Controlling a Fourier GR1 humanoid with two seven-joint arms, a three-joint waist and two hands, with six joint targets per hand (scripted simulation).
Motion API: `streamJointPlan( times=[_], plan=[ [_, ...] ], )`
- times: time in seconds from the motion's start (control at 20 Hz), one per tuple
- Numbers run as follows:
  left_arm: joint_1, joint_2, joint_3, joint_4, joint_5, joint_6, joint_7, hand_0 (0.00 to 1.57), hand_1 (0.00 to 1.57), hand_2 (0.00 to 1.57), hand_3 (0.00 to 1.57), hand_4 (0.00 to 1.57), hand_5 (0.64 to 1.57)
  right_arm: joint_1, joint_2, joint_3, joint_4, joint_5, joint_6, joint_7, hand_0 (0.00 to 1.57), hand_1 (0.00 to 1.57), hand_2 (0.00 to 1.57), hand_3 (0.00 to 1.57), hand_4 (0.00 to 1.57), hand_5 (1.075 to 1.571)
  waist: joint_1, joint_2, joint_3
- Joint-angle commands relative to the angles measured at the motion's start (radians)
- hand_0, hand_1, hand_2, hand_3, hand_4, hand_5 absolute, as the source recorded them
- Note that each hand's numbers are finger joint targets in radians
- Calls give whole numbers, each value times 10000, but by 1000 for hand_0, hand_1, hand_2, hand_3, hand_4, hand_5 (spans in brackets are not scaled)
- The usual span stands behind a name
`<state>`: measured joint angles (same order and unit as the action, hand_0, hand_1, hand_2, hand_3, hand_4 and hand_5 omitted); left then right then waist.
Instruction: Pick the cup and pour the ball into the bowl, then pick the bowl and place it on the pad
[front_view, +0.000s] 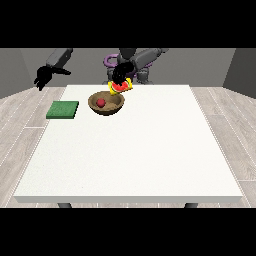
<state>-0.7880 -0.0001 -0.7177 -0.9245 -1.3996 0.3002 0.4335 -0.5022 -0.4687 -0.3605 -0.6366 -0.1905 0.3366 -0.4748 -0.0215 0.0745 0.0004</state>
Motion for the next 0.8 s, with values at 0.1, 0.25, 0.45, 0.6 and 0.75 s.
streamJointPlan(
  times=[0.1,0.25,0.45,0.6,0.75],
  plan=[
    [-320,134,-735,-73,-682,-1761,-690,0,0,1571,1571,1247,1385,305,169,37,310,-6,44,23,0,0,0,149,0,1521,170,-632,6],
    [-1482,1,-766,-157,-935,-2949,-433,769,769,1571,1571,1200,1416,-219,427,265,277,139,-212,265,0,0,0,239,0,1521,-124,-623,5],
    [-2058,135,-510,137,-1772,-3233,-739,1546,1546,1571,1571,1197,1457,54,37,175,300,96,127,59,0,0,0,191,0,1515,-151,-578,1],
    [-1828,196,-408,-242,-2275,-3066,-981,1543,1543,1571,1571,1206,1462,27,-283,-140,498,-141,234,-146,0,0,0,198,0,1518,257,-214,0],
    [-2121,8,-129,-964,-2137,-4017,-1604,1499,1499,1571,1571,1209,1457,279,-465,-289,897,-235,340,-33,0,0,0,262,0,1528,554,-567,3]
  ],
)
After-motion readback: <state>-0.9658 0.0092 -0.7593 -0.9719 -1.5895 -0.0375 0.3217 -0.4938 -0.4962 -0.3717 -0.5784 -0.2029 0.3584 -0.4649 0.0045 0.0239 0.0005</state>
